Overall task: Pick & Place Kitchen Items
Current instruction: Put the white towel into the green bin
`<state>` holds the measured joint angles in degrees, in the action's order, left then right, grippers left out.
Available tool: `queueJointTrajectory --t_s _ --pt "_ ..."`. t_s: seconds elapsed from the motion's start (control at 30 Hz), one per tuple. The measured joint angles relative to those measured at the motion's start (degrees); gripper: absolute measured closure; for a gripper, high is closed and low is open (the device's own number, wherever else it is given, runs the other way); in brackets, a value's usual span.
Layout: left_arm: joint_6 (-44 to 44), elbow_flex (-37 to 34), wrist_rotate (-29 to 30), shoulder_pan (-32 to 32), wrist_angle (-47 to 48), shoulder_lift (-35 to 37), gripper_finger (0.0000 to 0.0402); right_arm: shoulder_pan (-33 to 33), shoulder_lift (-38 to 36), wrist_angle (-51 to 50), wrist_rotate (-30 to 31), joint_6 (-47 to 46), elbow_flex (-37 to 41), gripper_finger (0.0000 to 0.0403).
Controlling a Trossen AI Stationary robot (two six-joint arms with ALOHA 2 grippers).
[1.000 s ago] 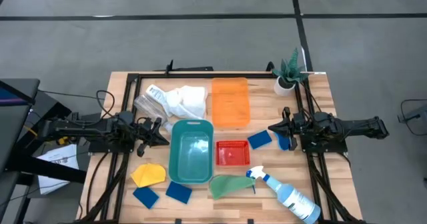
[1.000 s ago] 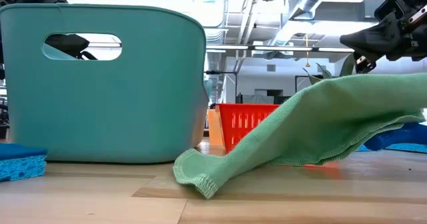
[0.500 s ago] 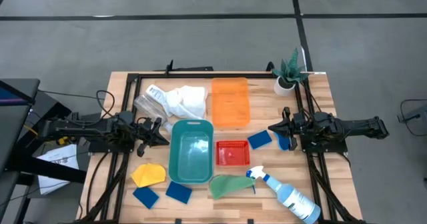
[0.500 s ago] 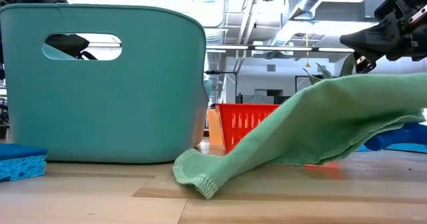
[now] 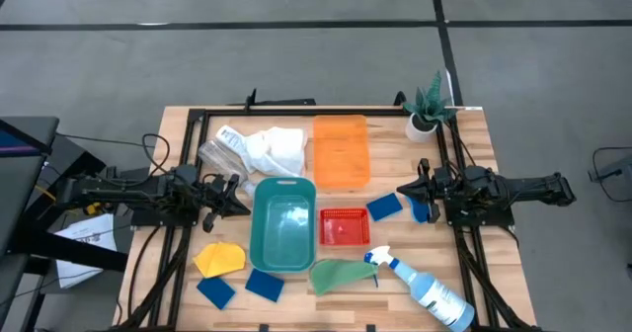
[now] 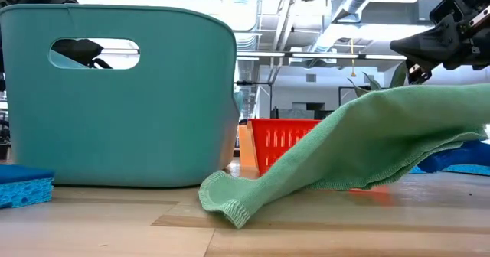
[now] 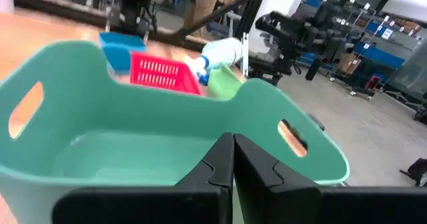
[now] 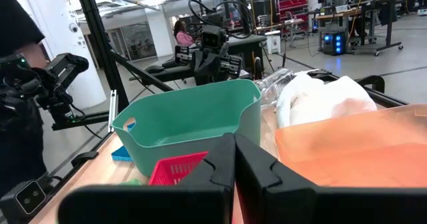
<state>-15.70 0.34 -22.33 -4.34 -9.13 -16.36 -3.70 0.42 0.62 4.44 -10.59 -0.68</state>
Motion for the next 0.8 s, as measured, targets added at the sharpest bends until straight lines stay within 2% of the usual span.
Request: queueJointTrajectory --t_s 0.1,0.23,0.33,0.4,0.57,0.7,0.8 --pt "-1.2 0.0 1.8 0.0 -6.2 0.0 0.0399 0.0 0.0 0.0 0.0 0.0 0.0 0.0403" --pt "-12.1 0.0 5.7 0.0 -20.9 0.0 0.0399 0.0 0.0 0.0 0.0 0.0 0.0 0.0403" --pt "-21.1 0.0 13.7 0.0 -32.8 0.0 0.0399 0.0 0.0 0.0 0.0 0.0 0.0 0.0403" --pt "-24.4 0.0 21.5 0.0 -37.8 -0.1 0.0399 0.0 0.0 0.0 0.0 0.0 0.0 0.0403" --pt "-26.8 0.0 38.0 0.0 -40.9 -0.2 0.0399 0.0 0.0 0.0 0.0 0.0 0.0 0.0403" --pt "-26.5 0.0 44.5 -0.2 -41.9 -0.2 0.0399 0.0 0.0 0.0 0.0 0.0 0.0 0.0403" --pt "-26.5 0.0 45.4 -0.8 -42.0 -0.3 0.0399 0.0 0.0 0.0 0.0 0.0 0.0 0.0403"
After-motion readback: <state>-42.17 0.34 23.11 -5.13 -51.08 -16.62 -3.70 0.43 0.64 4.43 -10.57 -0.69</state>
